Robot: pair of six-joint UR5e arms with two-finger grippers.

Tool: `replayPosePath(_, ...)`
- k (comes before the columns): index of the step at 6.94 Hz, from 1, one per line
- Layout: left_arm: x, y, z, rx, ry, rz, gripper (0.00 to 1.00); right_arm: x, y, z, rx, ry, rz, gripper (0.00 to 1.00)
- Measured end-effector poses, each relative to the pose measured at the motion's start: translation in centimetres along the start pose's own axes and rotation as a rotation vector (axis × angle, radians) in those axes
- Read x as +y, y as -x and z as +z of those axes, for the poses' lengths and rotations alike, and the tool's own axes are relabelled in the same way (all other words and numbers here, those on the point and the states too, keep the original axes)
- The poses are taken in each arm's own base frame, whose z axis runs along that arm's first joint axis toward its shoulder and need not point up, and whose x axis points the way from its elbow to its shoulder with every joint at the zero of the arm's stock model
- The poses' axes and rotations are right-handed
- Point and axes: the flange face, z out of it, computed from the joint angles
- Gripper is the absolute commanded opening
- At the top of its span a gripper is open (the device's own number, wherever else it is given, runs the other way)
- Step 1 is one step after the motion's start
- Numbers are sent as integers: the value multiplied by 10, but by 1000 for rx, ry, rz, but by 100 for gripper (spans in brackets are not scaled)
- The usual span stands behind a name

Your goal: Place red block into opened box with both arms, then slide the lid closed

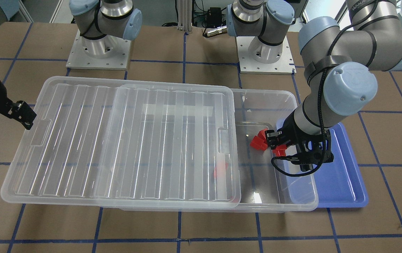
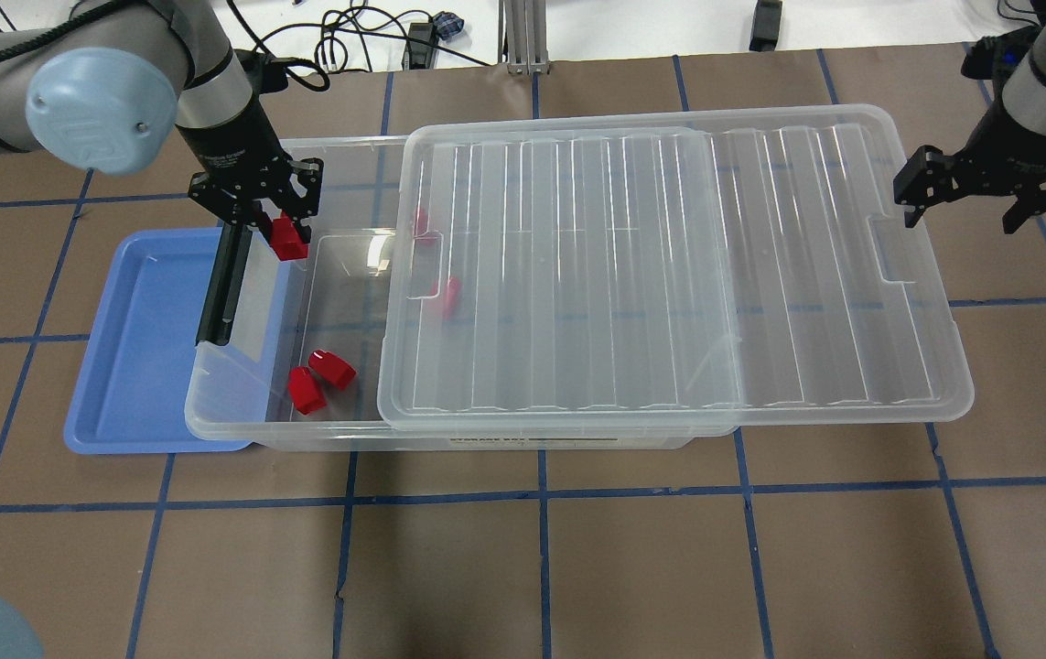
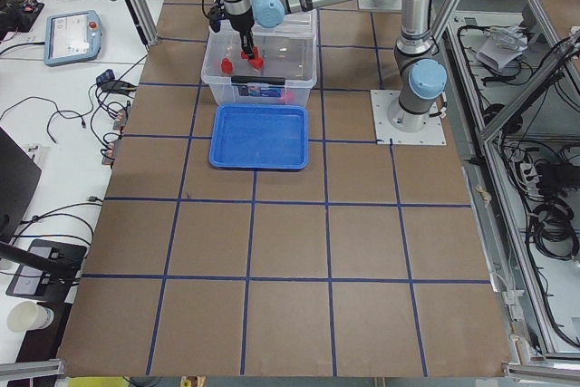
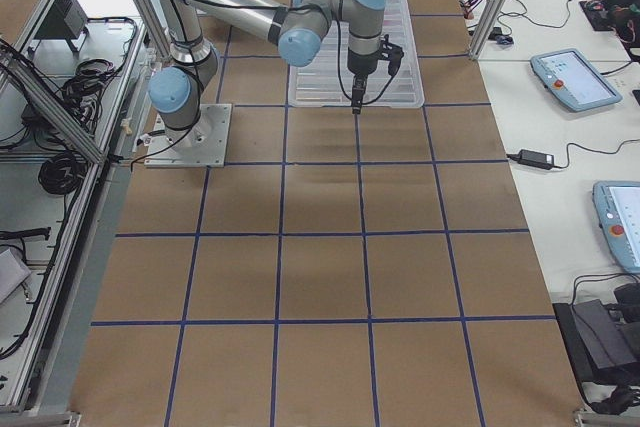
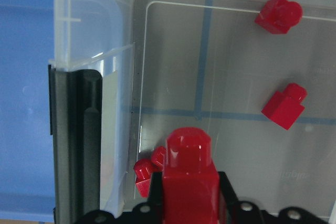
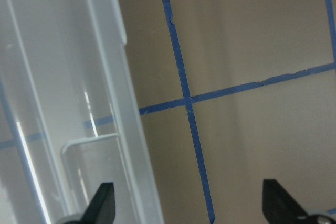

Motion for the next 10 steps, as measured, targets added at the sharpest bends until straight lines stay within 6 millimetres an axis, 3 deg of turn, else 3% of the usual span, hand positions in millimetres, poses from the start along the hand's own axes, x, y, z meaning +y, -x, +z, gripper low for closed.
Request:
replayPosePath(2, 0, -2, 19, 15, 10, -19, 0, 2, 45, -69, -36, -29, -24, 100)
replayPosePath(4, 3, -4, 39, 20, 13, -21, 0, 24, 112, -110, -55, -49, 14, 100)
replayPosePath(5, 5, -9, 55, 18, -14, -7, 0, 37, 140, -114, -62, -44, 9, 100)
replayPosePath(6, 6, -14, 72, 17, -60, 14, 0, 44, 155, -113, -66, -36, -1, 100)
replayPosePath(9, 4, -15, 115, 12, -123, 81, 0, 48, 163, -108, -70, -28, -13, 100)
replayPosePath(10, 5, -14, 127, 12, -108, 88, 9, 48, 162, -108, -70, -28, -13, 100)
